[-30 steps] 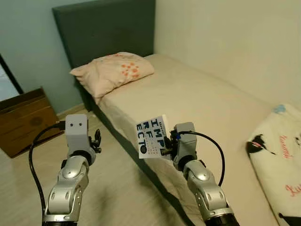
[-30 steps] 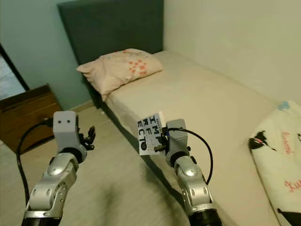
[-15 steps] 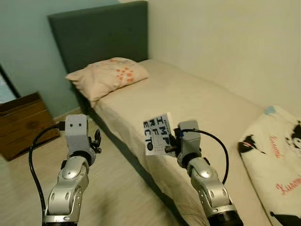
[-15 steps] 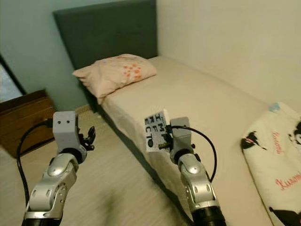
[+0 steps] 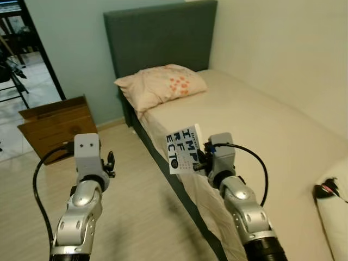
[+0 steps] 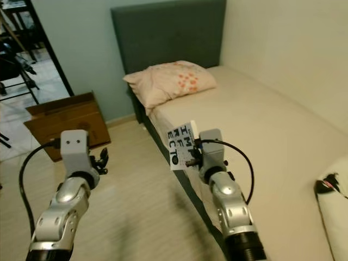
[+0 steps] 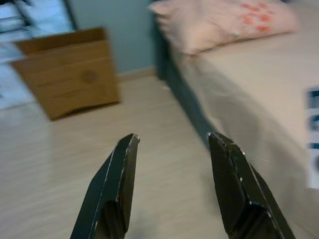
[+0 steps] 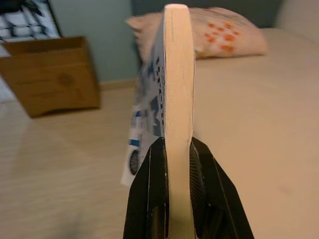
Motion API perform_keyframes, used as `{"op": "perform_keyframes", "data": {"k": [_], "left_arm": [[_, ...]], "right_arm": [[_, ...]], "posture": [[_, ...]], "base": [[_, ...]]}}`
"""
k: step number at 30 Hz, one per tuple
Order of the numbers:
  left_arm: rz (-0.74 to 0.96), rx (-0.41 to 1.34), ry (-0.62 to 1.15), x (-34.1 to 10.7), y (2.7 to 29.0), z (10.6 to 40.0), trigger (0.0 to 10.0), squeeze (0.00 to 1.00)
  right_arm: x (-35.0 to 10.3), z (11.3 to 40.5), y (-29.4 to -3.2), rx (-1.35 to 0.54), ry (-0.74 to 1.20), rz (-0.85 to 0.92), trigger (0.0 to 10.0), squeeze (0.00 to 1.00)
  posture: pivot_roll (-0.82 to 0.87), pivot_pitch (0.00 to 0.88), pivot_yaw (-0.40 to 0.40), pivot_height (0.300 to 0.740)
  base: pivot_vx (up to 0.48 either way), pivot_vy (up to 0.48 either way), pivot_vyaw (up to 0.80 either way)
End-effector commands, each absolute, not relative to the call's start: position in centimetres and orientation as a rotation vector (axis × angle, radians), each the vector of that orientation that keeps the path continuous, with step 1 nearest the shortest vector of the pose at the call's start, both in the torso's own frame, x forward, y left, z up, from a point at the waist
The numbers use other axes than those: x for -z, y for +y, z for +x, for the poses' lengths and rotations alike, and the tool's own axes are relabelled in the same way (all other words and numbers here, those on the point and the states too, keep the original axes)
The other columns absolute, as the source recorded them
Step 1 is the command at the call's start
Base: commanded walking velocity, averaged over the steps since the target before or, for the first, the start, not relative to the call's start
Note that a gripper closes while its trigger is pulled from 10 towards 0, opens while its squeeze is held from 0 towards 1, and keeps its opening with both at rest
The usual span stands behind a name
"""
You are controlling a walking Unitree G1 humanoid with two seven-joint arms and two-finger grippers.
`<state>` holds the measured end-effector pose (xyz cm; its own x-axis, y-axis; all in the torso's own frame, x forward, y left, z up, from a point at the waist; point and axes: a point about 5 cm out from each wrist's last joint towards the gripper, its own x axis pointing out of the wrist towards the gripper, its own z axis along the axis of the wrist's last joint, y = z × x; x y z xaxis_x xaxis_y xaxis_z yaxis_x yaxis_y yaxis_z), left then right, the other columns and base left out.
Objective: Clean up the room
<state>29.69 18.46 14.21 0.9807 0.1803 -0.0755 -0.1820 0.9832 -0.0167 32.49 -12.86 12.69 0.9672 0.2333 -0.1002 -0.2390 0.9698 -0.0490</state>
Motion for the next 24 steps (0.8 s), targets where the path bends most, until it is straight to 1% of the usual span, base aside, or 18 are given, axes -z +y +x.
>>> {"op": "perform_keyframes", "data": {"k": [1, 14, 17, 19, 21, 24], "left_arm": [[-0.012, -0.170, 0.088, -13.8, 18.2, 29.7, 10.0, 0.00], [-0.004, -0.154, 0.081, -13.9, 18.1, 29.8, 10.0, 0.00], [0.004, -0.157, 0.087, -13.6, 18.3, 29.6, 10.0, 0.00], [-0.001, -0.165, 0.096, -13.2, 18.2, 29.5, 10.0, 0.00], [-0.006, -0.174, 0.103, -12.9, 18.2, 29.4, 10.0, 0.00], [-0.002, -0.198, 0.110, -12.5, 18.1, 29.2, 10.0, 0.00]], "right_arm": [[-13.4, 32.7, -12.8, -0.246, 0.049, -0.046, 10.0, 0.00], [-13.2, 32.6, -13.3, -0.227, 0.052, -0.045, 10.0, 0.00], [-13.1, 32.6, -13.5, -0.204, 0.055, -0.025, 10.0, 0.00], [-13.0, 32.6, -13.7, -0.203, 0.059, -0.032, 10.0, 0.00], [-12.9, 32.6, -13.8, -0.207, 0.063, -0.046, 10.0, 0.00], [-12.9, 32.8, -13.9, -0.219, 0.068, -0.072, 10.0, 0.00]], "posture": [[-0.07, 0.023, -0.013, 0.740], [-0.07, 0.027, -0.002, 0.740], [-0.07, 0.027, -0.002, 0.740], [-0.06, 0.026, -0.038, 0.740], [-0.06, 0.026, -0.038, 0.740], [-0.07, 0.028, -0.062, 0.740]], "base": [[0.000, 0.000, 0.80], [0.000, 0.000, 0.80], [0.000, 0.000, 0.00], [0.000, 0.000, 0.00], [0.000, 0.000, 0.00], [0.000, 0.000, 0.00]]}}
